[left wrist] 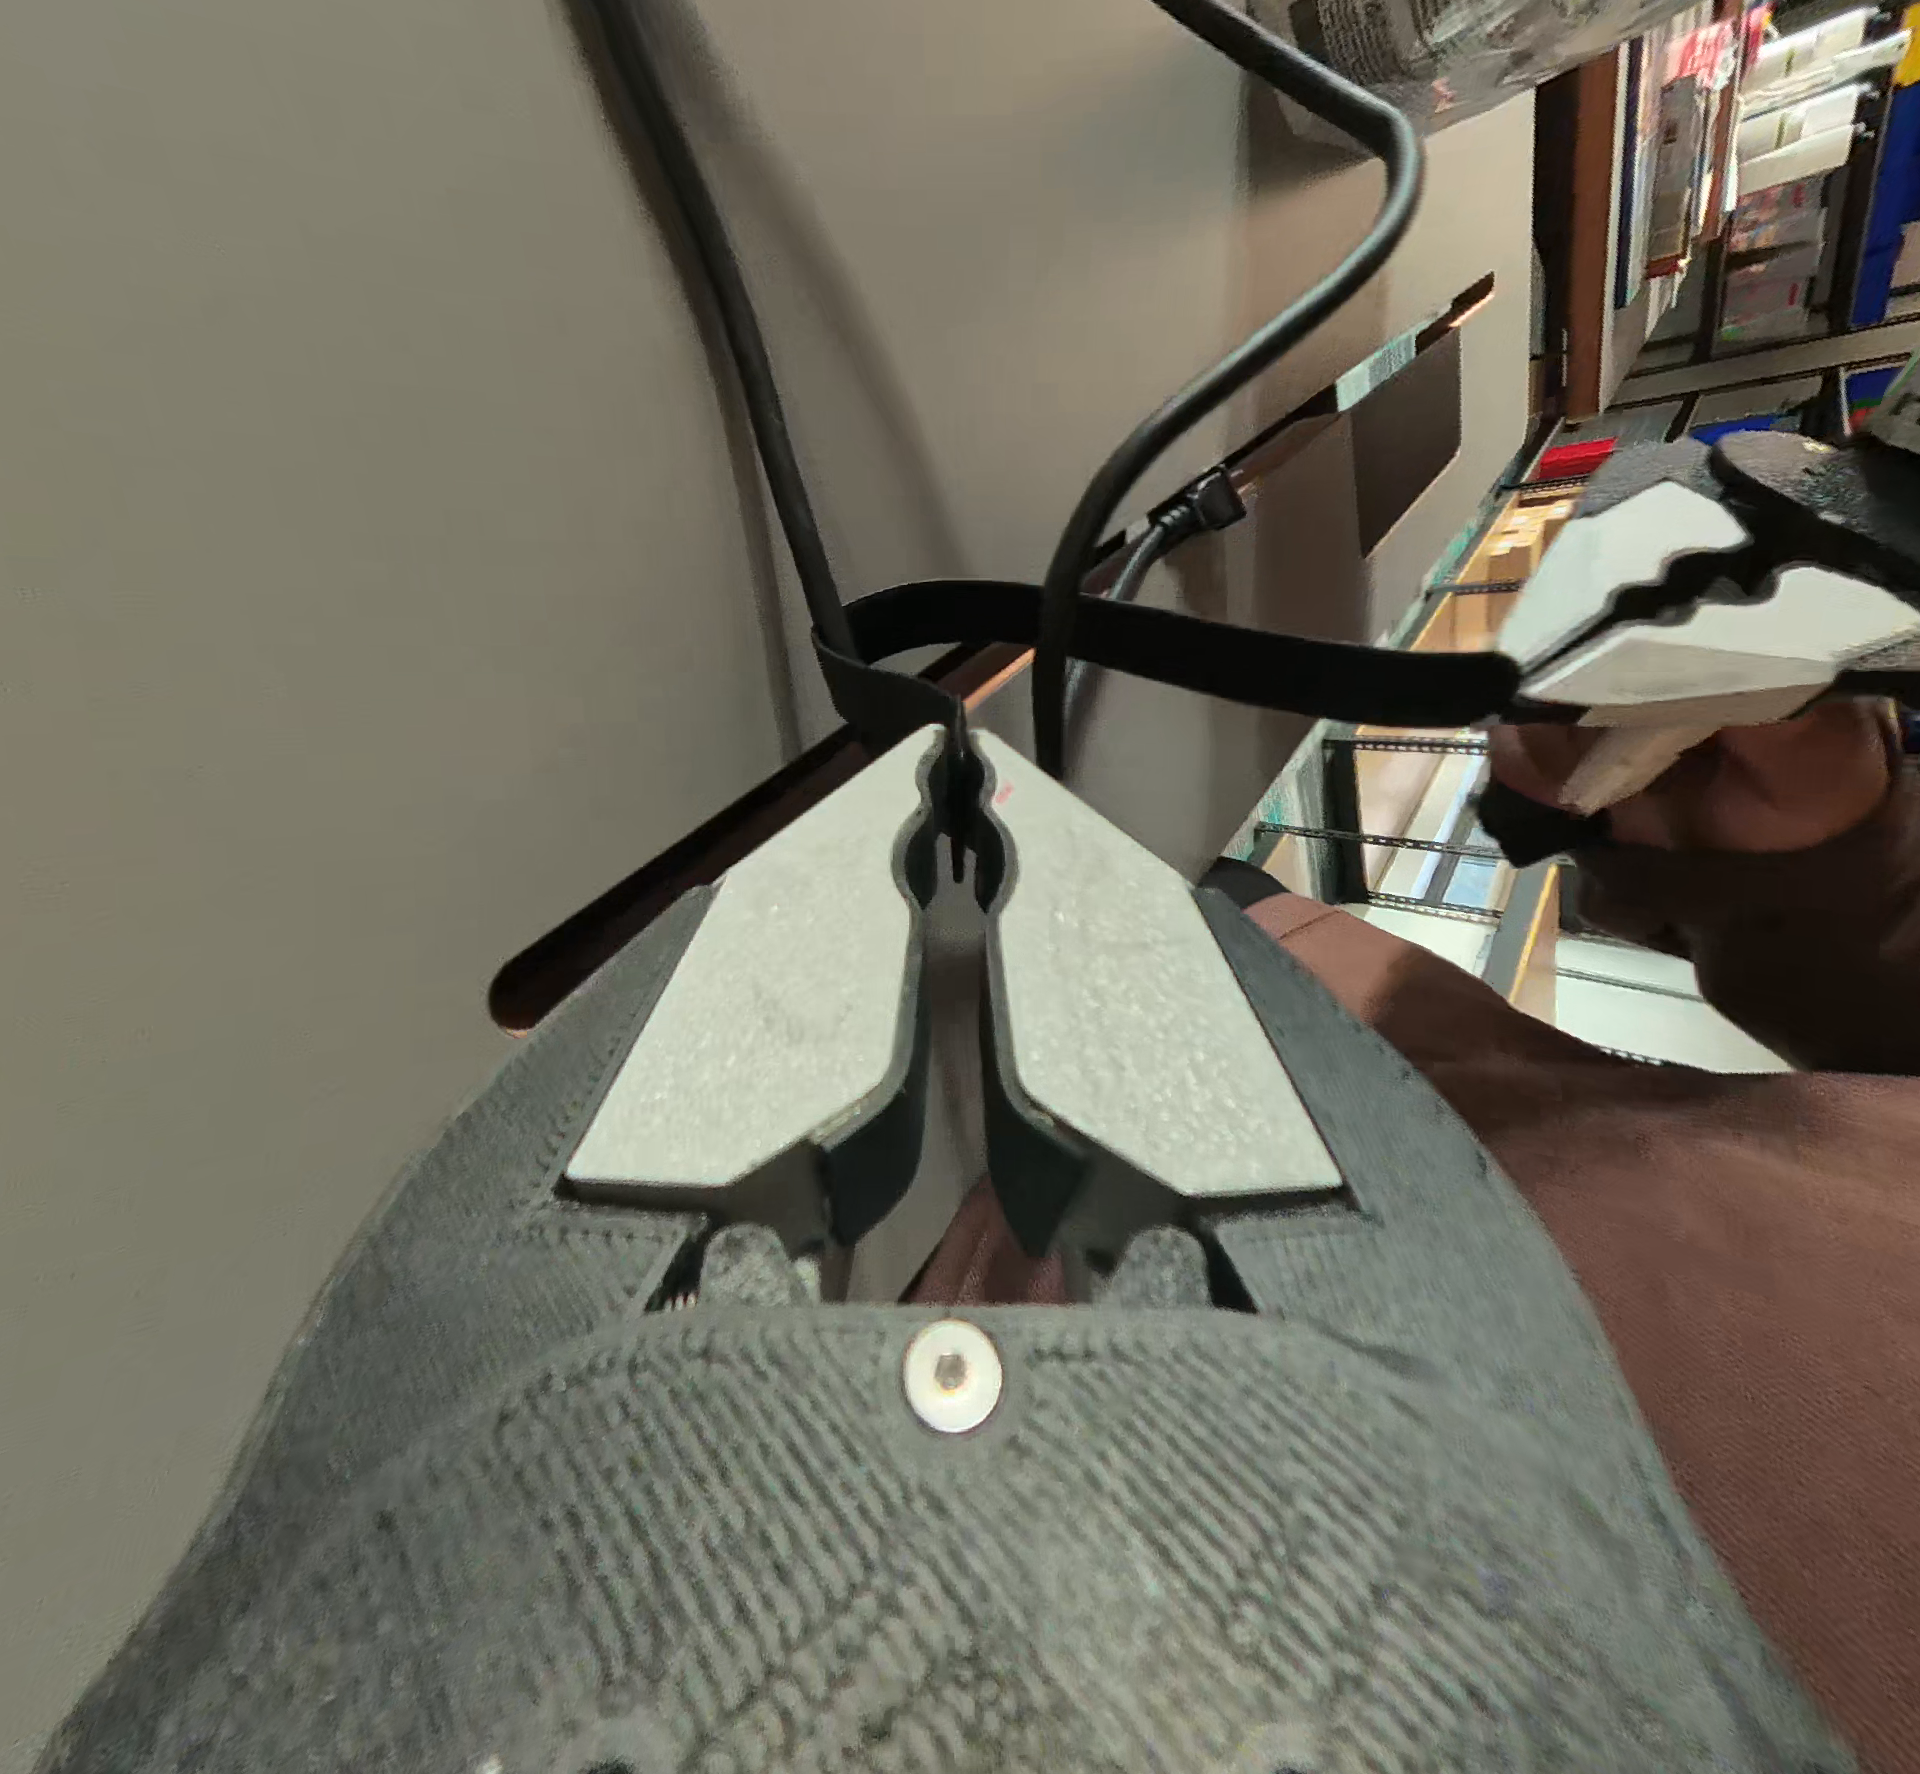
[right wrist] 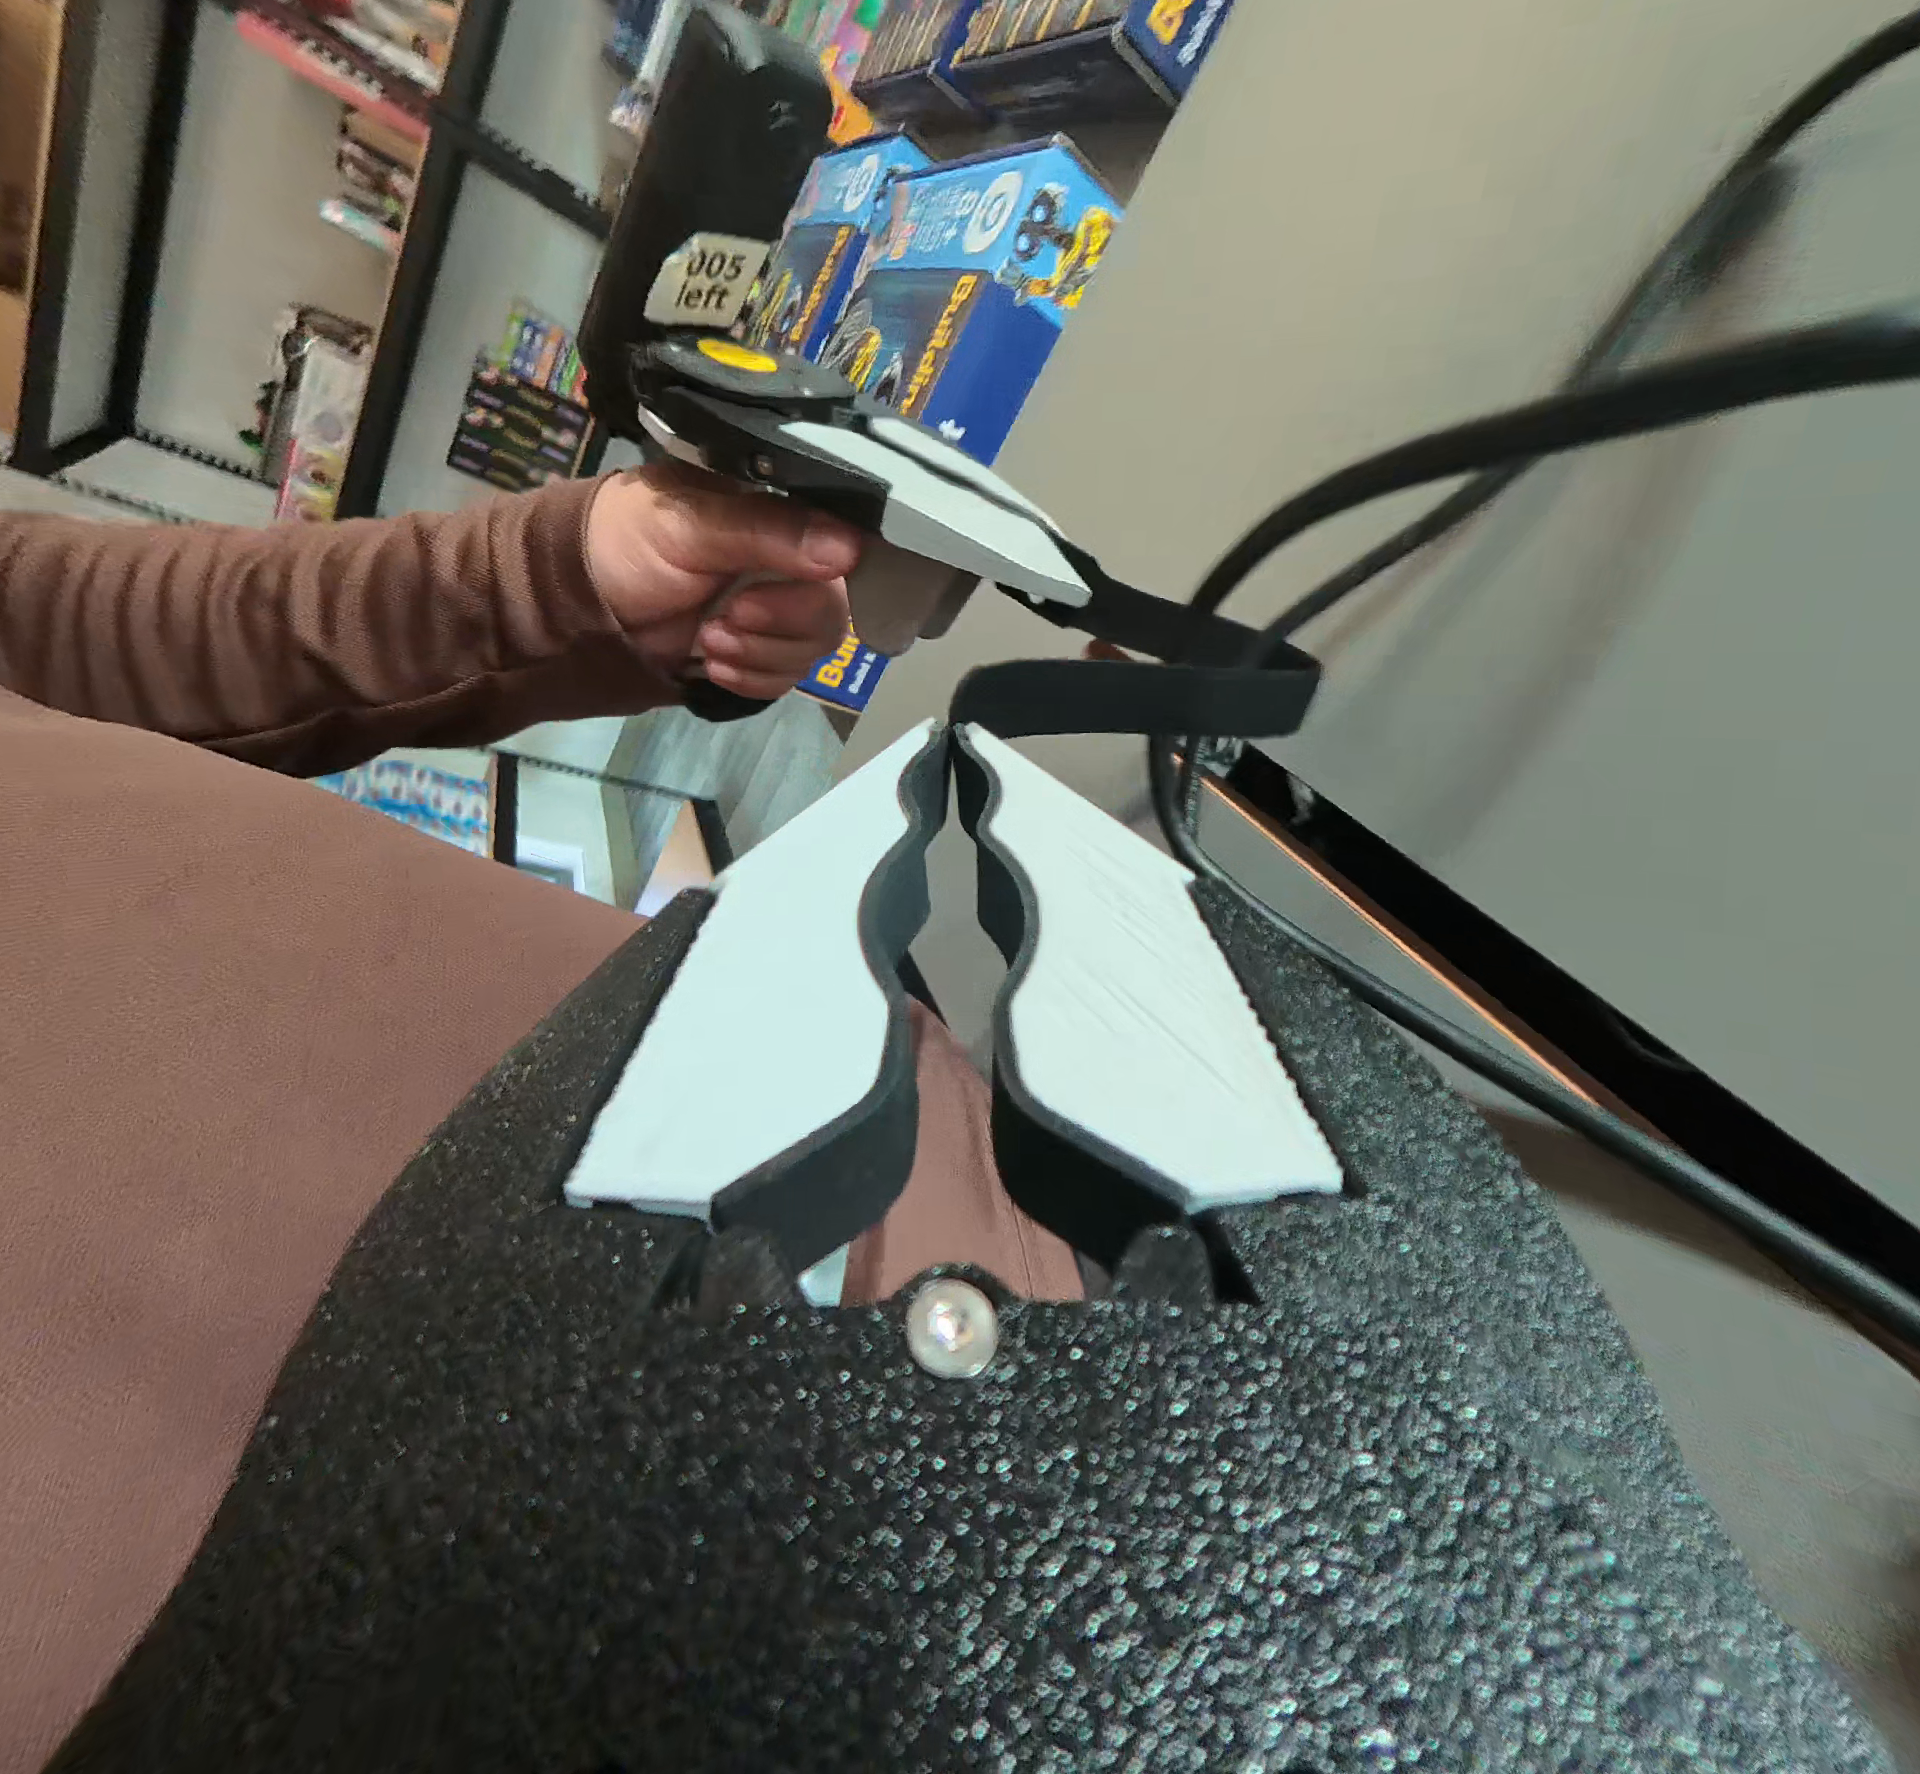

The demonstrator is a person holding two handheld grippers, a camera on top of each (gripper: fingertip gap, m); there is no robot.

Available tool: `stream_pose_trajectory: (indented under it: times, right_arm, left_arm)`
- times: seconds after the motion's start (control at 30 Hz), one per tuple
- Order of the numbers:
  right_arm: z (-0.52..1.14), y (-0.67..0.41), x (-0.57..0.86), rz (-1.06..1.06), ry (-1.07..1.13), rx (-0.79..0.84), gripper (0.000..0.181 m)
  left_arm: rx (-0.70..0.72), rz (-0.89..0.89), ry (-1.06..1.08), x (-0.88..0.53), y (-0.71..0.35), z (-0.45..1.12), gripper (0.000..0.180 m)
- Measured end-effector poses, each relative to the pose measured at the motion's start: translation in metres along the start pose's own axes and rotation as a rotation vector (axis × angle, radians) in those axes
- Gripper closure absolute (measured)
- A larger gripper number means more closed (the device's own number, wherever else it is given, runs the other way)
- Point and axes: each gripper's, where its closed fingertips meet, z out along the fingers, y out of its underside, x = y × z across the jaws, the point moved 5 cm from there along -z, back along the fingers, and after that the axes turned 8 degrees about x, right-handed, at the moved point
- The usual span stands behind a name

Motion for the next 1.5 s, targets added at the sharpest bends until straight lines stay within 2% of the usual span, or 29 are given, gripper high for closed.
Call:
stream_pose_trajectory:
  times: [0.3, 0.37, 0.5, 0.8, 0.93, 1.2, 1.5]
  right_arm:
    - [0.077, 0.01, 0.021, 0.009, -0.012, -0.097, 0.181]
    - [0.085, 0.014, 0.024, 0.008, -0.016, -0.113, 0.181]
    - [0.094, 0.016, 0.022, -0.002, -0.026, -0.129, 0.181]
    - [0.098, 0.019, 0.024, 0.032, -0.059, -0.09, 0.181]
    - [0.1, 0.027, 0.035, -0.018, 0.011, -0.128, 0.181]
    - [0.115, 0.027, 0.048, -0.052, 0.111, -0.163, 0.181]
    - [0.131, 0.028, 0.065, 0.074, 0.079, -0.248, 0.181]
  left_arm:
    - [0.011, 0.002, 0.103, 0.012, -0.002, -0.002, 0.18]
    - [-0.011, -0.032, 0.117, 0.005, -0.001, -0.005, 0.179]
    - [0.035, -0.139, 0.17, -0.001, -0.005, -0.011, 0.18]
    - [0.019, -0.123, 0.138, -0.005, -0.004, -0.015, 0.18]
    - [-0.005, -0.153, 0.106, -0.016, -0.001, -0.017, 0.179]
    - [-0.028, -0.095, 0.108, 0.001, -0.004, -0.018, 0.18]
    - [0.004, -0.063, 0.037, 0.001, -0.009, -0.002, 0.177]
